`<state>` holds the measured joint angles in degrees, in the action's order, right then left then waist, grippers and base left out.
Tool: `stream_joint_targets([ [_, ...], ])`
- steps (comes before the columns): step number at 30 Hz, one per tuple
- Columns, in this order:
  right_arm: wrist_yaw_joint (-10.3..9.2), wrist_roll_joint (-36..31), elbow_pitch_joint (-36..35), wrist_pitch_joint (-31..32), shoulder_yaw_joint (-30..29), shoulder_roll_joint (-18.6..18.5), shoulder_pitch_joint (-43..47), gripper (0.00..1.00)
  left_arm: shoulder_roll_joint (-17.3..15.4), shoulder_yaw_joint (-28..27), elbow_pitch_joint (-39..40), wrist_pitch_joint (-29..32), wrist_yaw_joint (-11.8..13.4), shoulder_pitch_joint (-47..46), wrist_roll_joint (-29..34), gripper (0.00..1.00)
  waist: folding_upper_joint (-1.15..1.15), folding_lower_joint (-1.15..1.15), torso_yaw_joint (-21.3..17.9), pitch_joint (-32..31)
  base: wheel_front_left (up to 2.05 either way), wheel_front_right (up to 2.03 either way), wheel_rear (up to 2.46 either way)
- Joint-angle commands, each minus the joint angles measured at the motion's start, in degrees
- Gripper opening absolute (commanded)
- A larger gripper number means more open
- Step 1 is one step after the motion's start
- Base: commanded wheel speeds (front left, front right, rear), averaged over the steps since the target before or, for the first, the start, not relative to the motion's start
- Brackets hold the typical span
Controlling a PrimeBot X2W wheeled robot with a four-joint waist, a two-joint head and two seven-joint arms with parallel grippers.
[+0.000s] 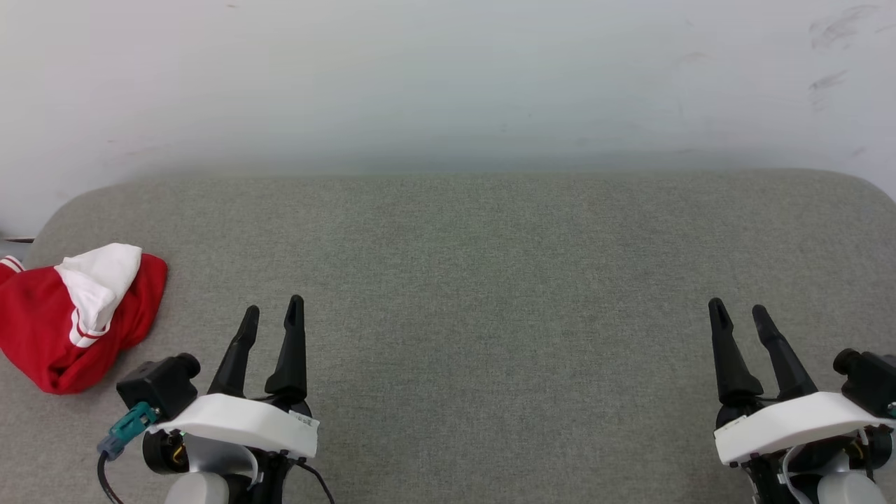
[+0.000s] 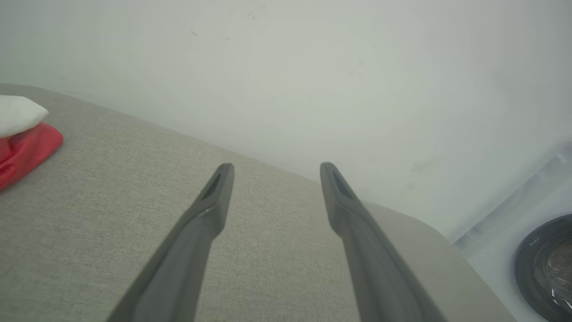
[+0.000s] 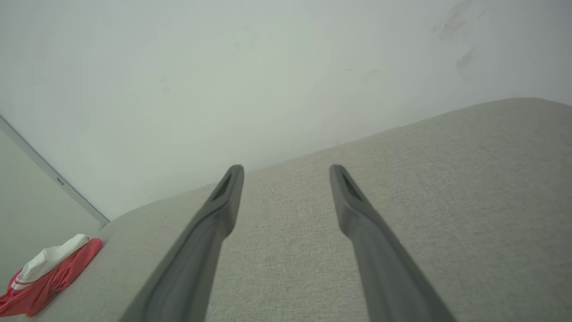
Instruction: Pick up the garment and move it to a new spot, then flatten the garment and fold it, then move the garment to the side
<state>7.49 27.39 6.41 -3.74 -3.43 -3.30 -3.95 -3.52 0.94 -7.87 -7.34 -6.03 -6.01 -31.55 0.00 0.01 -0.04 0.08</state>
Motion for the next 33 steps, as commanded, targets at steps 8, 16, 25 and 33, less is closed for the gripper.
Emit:
stream_joint_targets([
  [8, 0.01, -7.16, -1.52, 0.07, -0.25, 0.31, 0.01, 1.0, -1.16, 1.25, 0.43, -1.7, 0.88, -0.82, 6.09, 1.0, 0.0, -0.01, 0.05, 0.1, 0.0, 0.0, 0.0],
  [16, 0.01, -12.39, -2.16, 0.63, -0.29, 0.4, 0.28, 1.0, -2.0, 2.26, 0.13, -2.82, 1.69, -1.0, 10.94, 1.0, 0.0, -0.01, 0.11, 0.1, 0.0, 0.0, 0.0],
  [25, 0.0, -16.78, -3.18, 1.62, -0.41, 0.44, 0.74, 1.0, -2.71, 3.22, -0.65, -4.08, 2.58, -1.26, 15.63, 1.0, 0.0, -0.01, 0.32, 0.15, 0.0, 0.0, 0.0],
  [33, 0.0, -19.33, -3.82, 2.04, -0.57, 0.45, 1.03, 1.0, -2.98, 3.89, -1.54, -5.05, 2.95, -1.47, 19.11, 1.0, 0.0, -0.01, 0.43, 0.19, 0.0, 0.0, 0.0],
])
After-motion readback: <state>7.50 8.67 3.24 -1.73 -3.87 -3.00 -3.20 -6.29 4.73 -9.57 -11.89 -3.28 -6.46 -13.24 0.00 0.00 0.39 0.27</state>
